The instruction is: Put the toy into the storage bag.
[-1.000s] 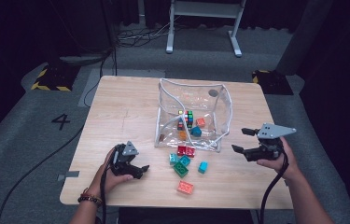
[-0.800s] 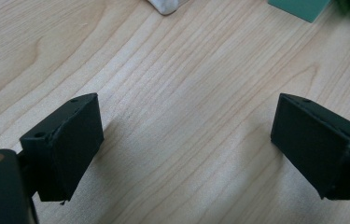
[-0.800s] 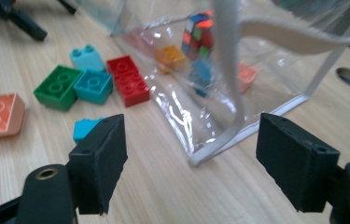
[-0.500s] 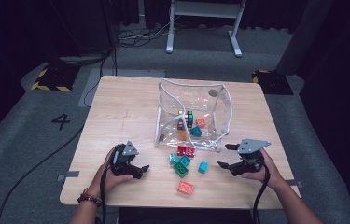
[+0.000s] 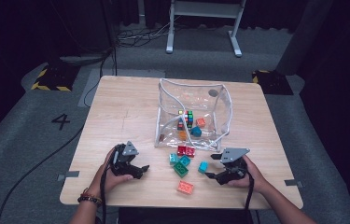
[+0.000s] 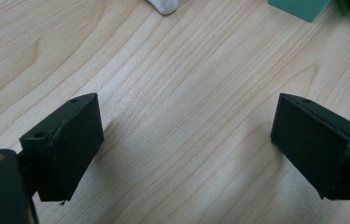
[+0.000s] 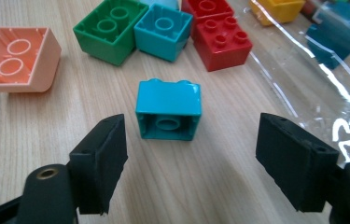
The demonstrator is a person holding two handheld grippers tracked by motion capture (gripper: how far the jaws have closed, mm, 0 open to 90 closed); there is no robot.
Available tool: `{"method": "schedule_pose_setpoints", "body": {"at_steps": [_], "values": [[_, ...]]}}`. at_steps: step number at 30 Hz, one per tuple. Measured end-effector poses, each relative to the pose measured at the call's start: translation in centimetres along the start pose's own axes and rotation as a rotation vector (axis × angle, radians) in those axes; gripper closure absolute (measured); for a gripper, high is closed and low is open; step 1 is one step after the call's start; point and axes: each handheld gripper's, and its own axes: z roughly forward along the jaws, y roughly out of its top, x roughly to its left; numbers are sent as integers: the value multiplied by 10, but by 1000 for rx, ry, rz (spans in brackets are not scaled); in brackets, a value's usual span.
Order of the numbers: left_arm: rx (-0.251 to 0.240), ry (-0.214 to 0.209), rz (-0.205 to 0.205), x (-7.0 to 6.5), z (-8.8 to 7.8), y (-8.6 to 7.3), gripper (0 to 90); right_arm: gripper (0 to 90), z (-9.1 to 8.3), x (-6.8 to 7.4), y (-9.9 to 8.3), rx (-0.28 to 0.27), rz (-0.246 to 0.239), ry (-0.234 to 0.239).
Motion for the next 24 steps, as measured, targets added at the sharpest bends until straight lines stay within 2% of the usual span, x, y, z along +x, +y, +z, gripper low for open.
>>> {"method": "schedule_pose_setpoints", "body": {"at_steps": [8, 9, 10, 13, 14, 15, 17, 18, 20, 24], "values": [[0, 0, 0, 0, 0, 0, 95, 261, 14, 6, 2, 20, 1, 11], [0, 0, 0, 0, 0, 0, 95, 263, 16, 8, 2, 19, 20, 8], [0, 0, 0, 0, 0, 0, 95, 274, 18, 7, 3, 7, 10, 17], [0, 0, 0, 0, 0, 0, 95, 294, 20, 8, 4, -2, 26, 18], [0, 0, 0, 0, 0, 0, 95, 372, 22, 8, 5, -13, 30, 24], [0, 0, 0, 0, 0, 0, 95, 372, 22, 8, 5, -13, 30, 24], [0, 0, 0, 0, 0, 0, 95, 471, 22, 8, 4, -28, 45, 33], [0, 0, 0, 0, 0, 0, 95, 471, 22, 8, 4, -28, 45, 33], [0, 0, 0, 0, 0, 0, 95, 559, 21, 8, 4, -33, 45, 28], [0, 0, 0, 0, 0, 0, 95, 588, 17, 7, 2, -22, 36, 25]]}}
